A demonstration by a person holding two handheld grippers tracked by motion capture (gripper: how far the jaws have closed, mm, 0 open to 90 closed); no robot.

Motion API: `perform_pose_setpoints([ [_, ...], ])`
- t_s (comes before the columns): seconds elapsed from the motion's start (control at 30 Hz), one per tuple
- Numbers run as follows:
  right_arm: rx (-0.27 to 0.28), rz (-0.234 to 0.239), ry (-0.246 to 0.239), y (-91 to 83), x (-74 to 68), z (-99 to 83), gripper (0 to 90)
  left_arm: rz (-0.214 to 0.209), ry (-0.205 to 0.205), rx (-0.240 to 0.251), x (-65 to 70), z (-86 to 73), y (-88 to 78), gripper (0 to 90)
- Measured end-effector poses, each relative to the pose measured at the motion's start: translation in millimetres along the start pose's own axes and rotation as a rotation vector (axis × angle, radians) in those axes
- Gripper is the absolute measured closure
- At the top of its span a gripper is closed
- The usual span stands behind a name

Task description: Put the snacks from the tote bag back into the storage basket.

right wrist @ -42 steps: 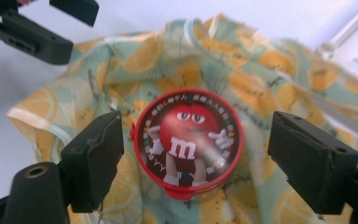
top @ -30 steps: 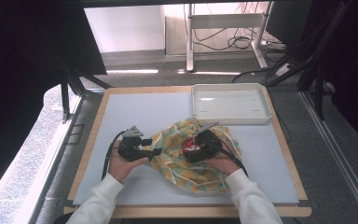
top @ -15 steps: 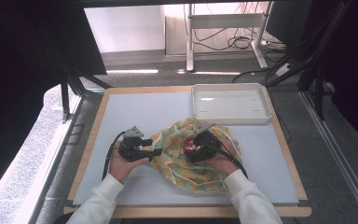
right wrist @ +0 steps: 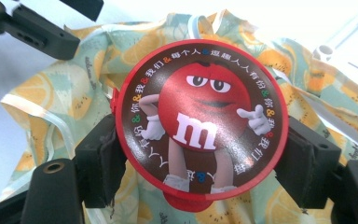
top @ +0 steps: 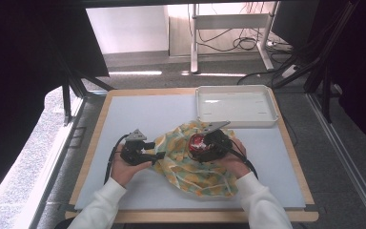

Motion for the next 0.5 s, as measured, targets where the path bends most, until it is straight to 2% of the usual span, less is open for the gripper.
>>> perform_pose_setpoints([
  [0.5,0.067,0.014,-0.002,-19.7,0.9,12.4,25.4,0.002,0.011,-0.003,1.4,-1.1,1.0,36.1],
])
Point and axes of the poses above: each handheld gripper's, and its own axes: y roughly forward along the jaws, z roughly out of its top, x roughly to its right, the point moved 10 cm from there along y, roughly forward along the jaws, and after that the axes turned 12 degrees about z, right-handed, at the moved point
